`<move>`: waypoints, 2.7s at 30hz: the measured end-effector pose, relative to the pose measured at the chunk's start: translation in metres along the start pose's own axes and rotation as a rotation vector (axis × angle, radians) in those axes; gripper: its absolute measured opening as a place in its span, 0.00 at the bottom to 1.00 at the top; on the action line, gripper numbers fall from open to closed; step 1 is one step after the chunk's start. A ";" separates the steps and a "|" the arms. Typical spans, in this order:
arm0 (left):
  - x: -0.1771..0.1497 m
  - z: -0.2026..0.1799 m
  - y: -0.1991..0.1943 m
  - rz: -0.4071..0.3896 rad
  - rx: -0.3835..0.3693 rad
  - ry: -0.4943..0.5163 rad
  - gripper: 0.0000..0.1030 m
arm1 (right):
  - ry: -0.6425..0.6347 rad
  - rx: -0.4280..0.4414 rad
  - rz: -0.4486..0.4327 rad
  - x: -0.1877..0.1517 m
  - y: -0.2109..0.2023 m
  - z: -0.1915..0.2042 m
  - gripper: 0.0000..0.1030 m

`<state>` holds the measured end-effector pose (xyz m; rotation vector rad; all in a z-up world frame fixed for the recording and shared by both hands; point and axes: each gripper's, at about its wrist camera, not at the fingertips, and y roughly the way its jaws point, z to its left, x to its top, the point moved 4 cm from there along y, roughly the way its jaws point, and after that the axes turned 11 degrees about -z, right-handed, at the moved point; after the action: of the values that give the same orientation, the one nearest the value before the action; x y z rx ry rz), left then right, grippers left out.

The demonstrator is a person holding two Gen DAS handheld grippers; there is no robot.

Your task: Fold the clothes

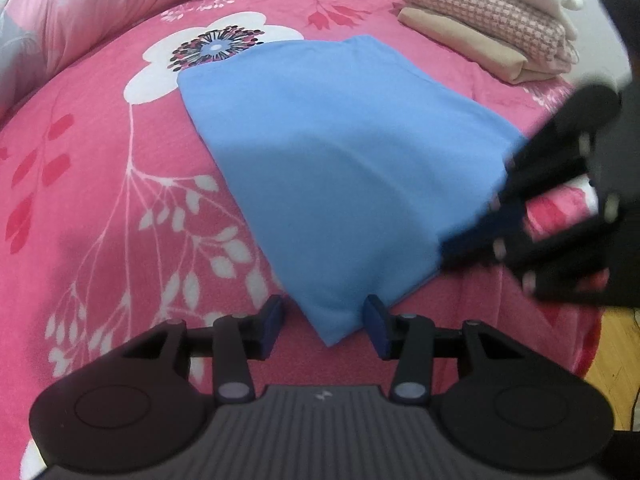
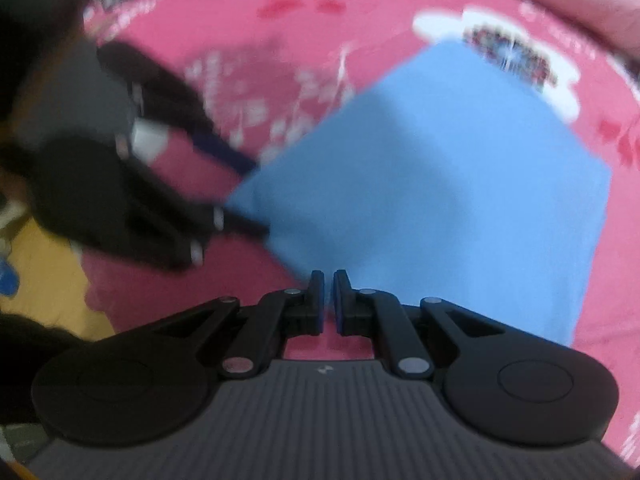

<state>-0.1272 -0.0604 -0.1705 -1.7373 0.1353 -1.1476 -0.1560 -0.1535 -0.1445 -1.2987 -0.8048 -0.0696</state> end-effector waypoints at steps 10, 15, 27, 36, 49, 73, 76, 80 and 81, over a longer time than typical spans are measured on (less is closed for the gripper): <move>-0.003 0.002 0.000 -0.015 -0.007 -0.014 0.49 | 0.037 -0.159 -0.046 0.009 -0.032 -0.031 0.05; -0.004 0.003 -0.001 -0.017 -0.011 -0.015 0.49 | 0.253 -0.248 0.049 -0.019 -0.015 -0.070 0.05; -0.004 0.005 -0.002 -0.026 -0.012 -0.032 0.50 | 0.404 -0.230 0.050 -0.031 -0.015 -0.090 0.05; -0.006 0.006 -0.002 -0.033 -0.021 -0.040 0.50 | 0.441 -0.228 0.055 -0.035 -0.014 -0.093 0.05; -0.008 0.007 -0.001 -0.037 -0.033 -0.042 0.50 | 0.463 -0.236 0.056 -0.037 -0.012 -0.093 0.05; 0.011 0.025 -0.033 -0.041 -0.010 -0.097 0.53 | 0.465 -0.251 0.051 -0.039 -0.011 -0.085 0.05; 0.024 0.029 -0.039 -0.078 -0.002 -0.090 0.56 | 0.466 -0.250 0.051 -0.039 -0.011 -0.084 0.05; 0.040 0.031 -0.039 -0.118 0.004 -0.092 0.57 | 0.464 -0.251 0.050 -0.040 -0.012 -0.084 0.05; 0.043 0.030 -0.037 -0.125 0.002 -0.095 0.57 | 0.464 -0.251 0.050 -0.040 -0.012 -0.084 0.05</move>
<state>-0.0965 -0.0461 -0.1158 -1.8153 -0.0332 -1.1517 -0.1496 -0.2456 -0.1606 -1.4629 -0.3722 -0.4276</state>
